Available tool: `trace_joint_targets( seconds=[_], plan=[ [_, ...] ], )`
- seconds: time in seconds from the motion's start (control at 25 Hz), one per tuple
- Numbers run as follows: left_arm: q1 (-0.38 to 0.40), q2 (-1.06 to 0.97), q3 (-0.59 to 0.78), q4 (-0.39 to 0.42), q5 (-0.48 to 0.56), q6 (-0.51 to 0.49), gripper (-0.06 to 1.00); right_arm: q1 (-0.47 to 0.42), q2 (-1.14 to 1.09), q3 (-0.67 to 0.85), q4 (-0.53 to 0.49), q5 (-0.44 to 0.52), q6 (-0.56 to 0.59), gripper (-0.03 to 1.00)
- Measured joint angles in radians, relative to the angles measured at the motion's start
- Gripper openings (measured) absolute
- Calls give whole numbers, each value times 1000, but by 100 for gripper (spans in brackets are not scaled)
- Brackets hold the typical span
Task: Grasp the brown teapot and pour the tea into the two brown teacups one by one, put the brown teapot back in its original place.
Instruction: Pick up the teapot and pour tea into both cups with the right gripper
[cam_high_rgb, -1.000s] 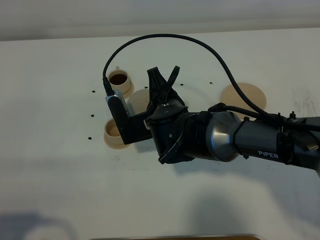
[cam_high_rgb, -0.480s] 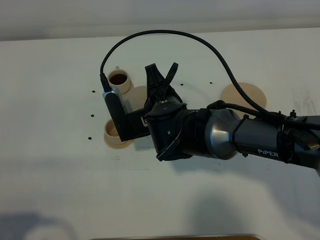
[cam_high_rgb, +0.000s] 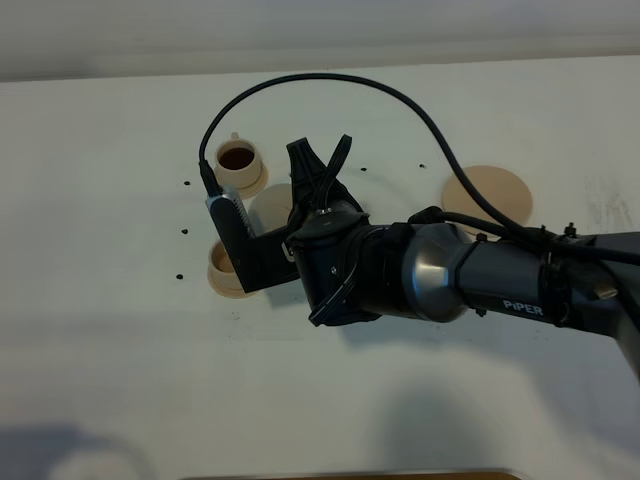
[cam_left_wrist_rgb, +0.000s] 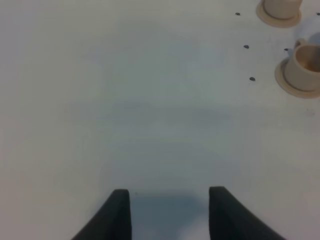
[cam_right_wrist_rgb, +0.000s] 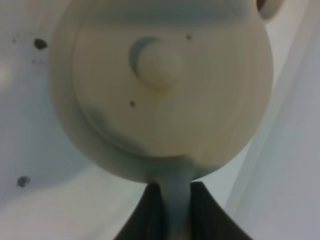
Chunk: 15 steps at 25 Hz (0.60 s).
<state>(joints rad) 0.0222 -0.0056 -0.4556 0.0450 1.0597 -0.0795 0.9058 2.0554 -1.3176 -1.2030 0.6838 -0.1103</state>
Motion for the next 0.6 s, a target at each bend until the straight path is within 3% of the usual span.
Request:
trace_joint_targets(
  seconds=[0.6],
  plan=[
    [0, 0, 0, 0, 0, 0, 43, -1, 1, -39, -26, 7, -80, 9]
  ],
)
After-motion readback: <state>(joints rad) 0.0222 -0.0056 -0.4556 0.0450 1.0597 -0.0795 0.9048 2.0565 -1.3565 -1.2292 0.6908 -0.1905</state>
